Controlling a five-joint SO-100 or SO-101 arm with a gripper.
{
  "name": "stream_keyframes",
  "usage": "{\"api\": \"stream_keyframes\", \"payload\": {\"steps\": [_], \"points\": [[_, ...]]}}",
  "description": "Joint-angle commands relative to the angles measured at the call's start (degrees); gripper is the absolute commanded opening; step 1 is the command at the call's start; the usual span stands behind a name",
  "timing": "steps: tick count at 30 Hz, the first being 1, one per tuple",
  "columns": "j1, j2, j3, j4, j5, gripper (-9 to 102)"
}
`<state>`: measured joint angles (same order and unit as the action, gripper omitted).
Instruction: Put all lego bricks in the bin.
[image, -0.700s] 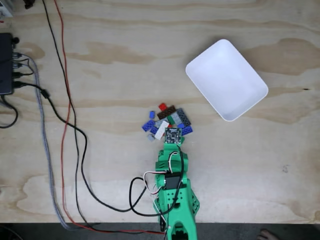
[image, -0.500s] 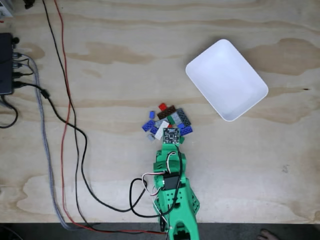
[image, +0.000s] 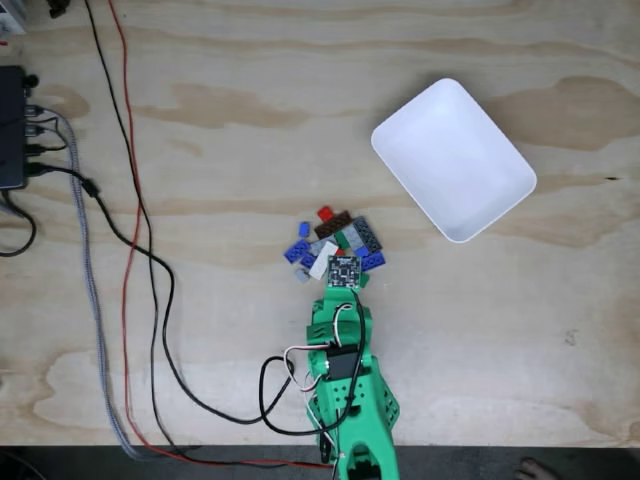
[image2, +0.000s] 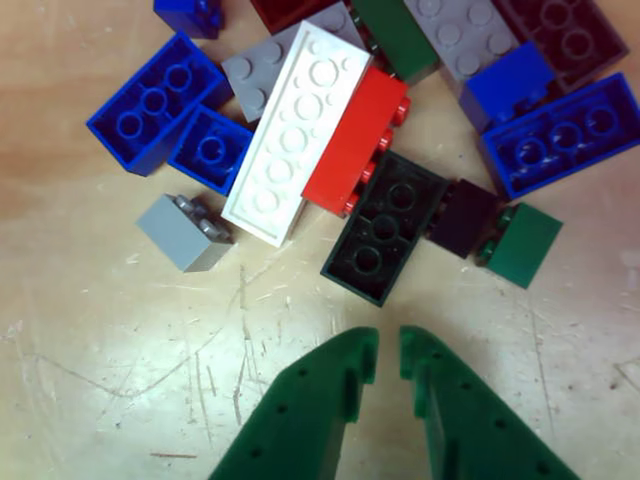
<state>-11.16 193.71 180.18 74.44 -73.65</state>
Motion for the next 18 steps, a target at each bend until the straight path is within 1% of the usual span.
{"api": "stream_keyframes", "payload": {"steps": [1, 2, 4, 6, 7, 12, 18], "points": [[-0.6, -0.5, 0.1, 1.1, 1.3, 0], [-1.7, -3.4, -0.4, -0.1, 1.3, 0], [-4.6, -17.9, -4.2, -7.8, 5.4, 2], [-6.2, -31.6, -8.1, -15.0, 9.0, 7], [-6.8, -36.0, -9.7, -17.1, 10.5, 9], [-4.9, -49.0, -14.9, -24.8, 13.0, 10], [1.6, -57.4, -18.9, -30.2, 8.8, 12]]}}
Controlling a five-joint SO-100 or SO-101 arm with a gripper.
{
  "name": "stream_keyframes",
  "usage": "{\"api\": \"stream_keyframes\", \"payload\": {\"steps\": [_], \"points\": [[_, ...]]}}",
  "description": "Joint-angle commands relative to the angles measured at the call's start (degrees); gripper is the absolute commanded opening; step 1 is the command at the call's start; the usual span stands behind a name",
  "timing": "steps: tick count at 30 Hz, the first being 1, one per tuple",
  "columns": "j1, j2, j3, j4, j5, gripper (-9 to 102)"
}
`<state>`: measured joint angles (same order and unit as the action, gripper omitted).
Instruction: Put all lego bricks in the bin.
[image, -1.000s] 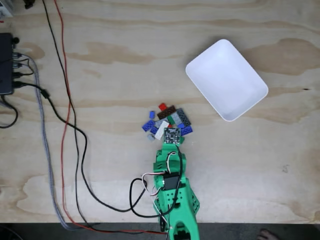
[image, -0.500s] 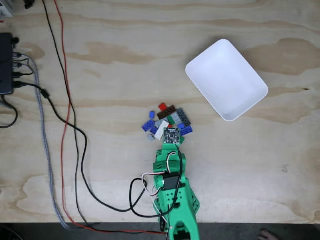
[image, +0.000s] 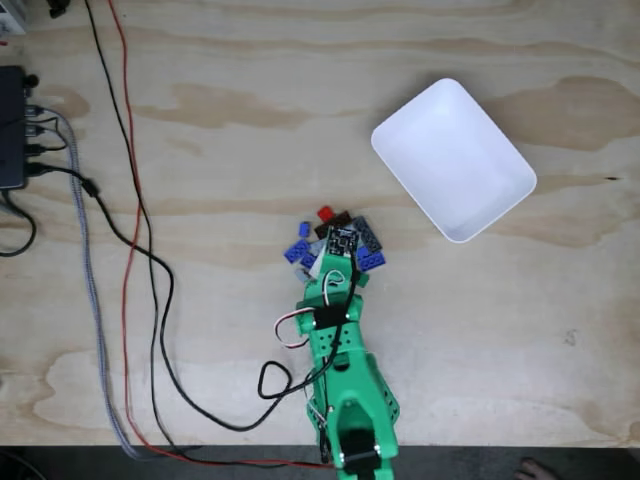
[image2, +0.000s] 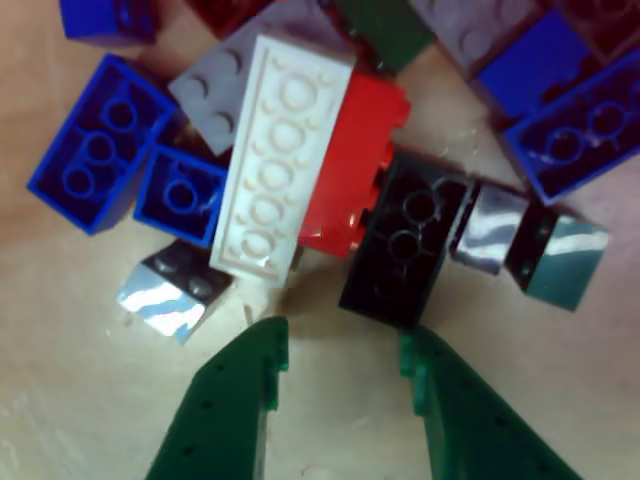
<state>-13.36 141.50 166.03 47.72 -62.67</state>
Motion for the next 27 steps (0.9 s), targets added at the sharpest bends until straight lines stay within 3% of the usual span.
{"api": "stream_keyframes", "payload": {"steps": [1, 5, 9, 18, 27], "points": [[4.4, -5.9, -5.2, -4.0, -2.5, 12], [6.8, -8.4, -5.6, -6.9, -4.1, 5], [7.0, -10.1, -5.7, -7.4, -4.8, 15], [13.8, -12.5, -8.8, -10.3, -9.0, 15], [11.2, -16.3, -10.9, -13.3, -8.7, 0]]}}
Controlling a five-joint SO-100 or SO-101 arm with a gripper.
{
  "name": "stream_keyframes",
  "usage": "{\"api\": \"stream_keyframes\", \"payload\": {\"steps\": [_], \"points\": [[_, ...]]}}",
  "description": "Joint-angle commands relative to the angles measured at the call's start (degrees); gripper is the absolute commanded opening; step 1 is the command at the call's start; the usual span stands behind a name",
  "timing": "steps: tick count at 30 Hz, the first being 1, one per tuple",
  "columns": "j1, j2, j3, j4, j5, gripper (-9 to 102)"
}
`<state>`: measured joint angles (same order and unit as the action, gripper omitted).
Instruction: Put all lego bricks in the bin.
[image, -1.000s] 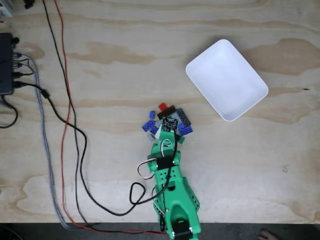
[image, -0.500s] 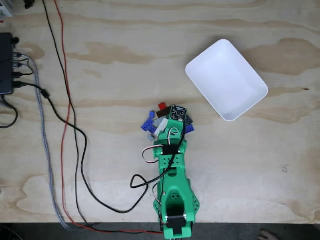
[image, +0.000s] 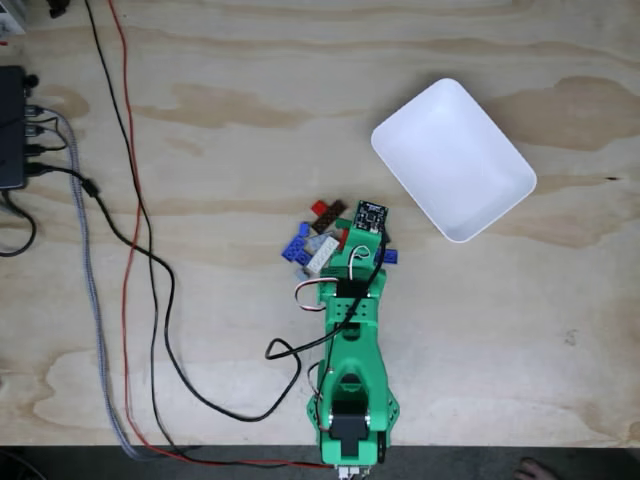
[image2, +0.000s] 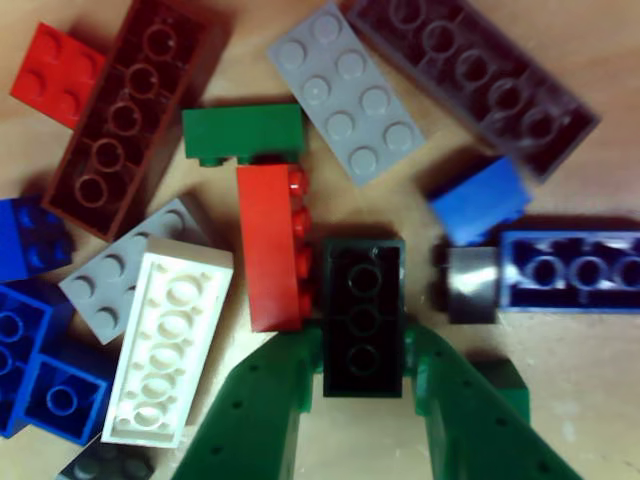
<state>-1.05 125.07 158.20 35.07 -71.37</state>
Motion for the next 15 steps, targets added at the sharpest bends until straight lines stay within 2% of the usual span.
{"api": "stream_keyframes", "payload": {"steps": [1, 5, 9, 12, 13, 15], "points": [[-1.5, 0.7, -3.1, -0.1, 0.3, 0], [-3.6, 7.6, -4.0, 7.4, 1.8, 0], [-6.9, 23.2, -11.0, 25.3, 5.3, 0], [-7.4, 31.6, -18.0, 34.8, 6.3, 0], [-6.3, 32.0, -20.0, 35.2, 6.3, 0], [-0.8, 27.7, -22.5, 29.4, 5.0, 0]]}}
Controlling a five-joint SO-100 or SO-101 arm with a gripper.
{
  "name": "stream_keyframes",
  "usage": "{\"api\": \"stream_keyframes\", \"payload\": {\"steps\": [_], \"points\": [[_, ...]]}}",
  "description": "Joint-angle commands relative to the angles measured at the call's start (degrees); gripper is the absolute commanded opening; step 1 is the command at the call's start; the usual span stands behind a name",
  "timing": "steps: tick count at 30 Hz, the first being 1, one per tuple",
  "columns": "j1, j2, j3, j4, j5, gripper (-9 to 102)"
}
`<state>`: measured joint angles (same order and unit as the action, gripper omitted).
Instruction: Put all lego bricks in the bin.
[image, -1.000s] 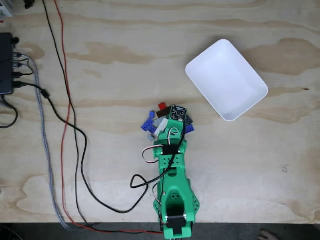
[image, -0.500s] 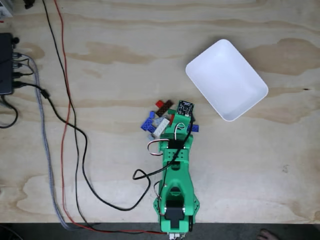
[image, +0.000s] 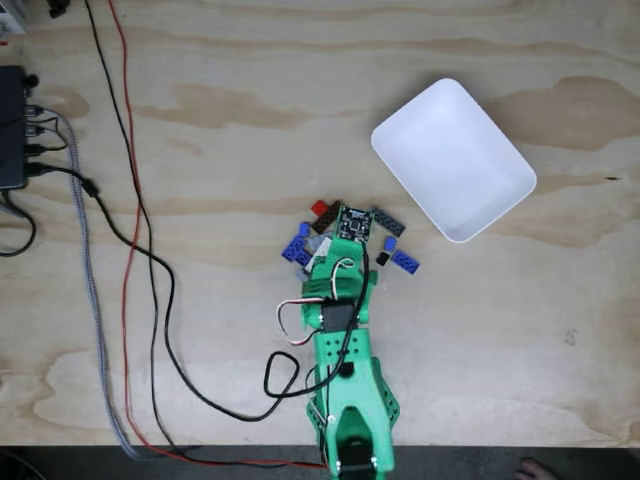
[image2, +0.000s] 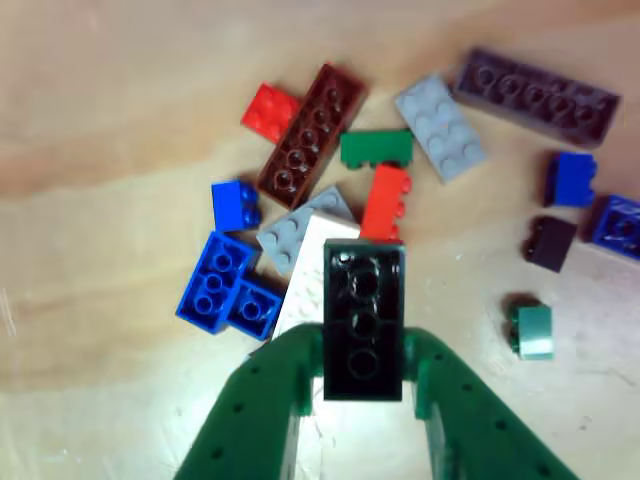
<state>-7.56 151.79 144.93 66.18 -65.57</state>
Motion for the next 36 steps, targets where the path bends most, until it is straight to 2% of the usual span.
{"api": "stream_keyframes", "payload": {"steps": [1, 3, 5, 10, 15, 16, 18, 21, 25, 29, 32, 34, 36], "points": [[9.0, -3.9, -10.1, -6.7, -1.5, 0], [14.8, -15.1, -12.6, -16.6, -2.9, 0], [18.8, -26.8, -18.7, -20.8, -2.9, 0], [23.6, -42.9, -33.9, -23.8, -1.9, 0], [26.5, -50.8, -46.0, -22.4, -3.2, 0], [27.2, -51.2, -45.5, -23.9, -3.2, 3], [28.1, -50.8, -43.6, -26.6, -1.9, 18], [28.2, -46.7, -42.1, -27.2, 2.2, 27], [25.3, -33.2, -38.4, -21.4, 3.1, 26], [16.2, -15.2, -31.4, -4.0, 1.3, 21], [7.1, -12.3, -23.0, 4.2, 1.7, 17], [3.4, -18.4, -18.6, 3.9, 3.3, 16], [1.8, -26.0, -15.6, -1.2, 4.9, 17]]}}
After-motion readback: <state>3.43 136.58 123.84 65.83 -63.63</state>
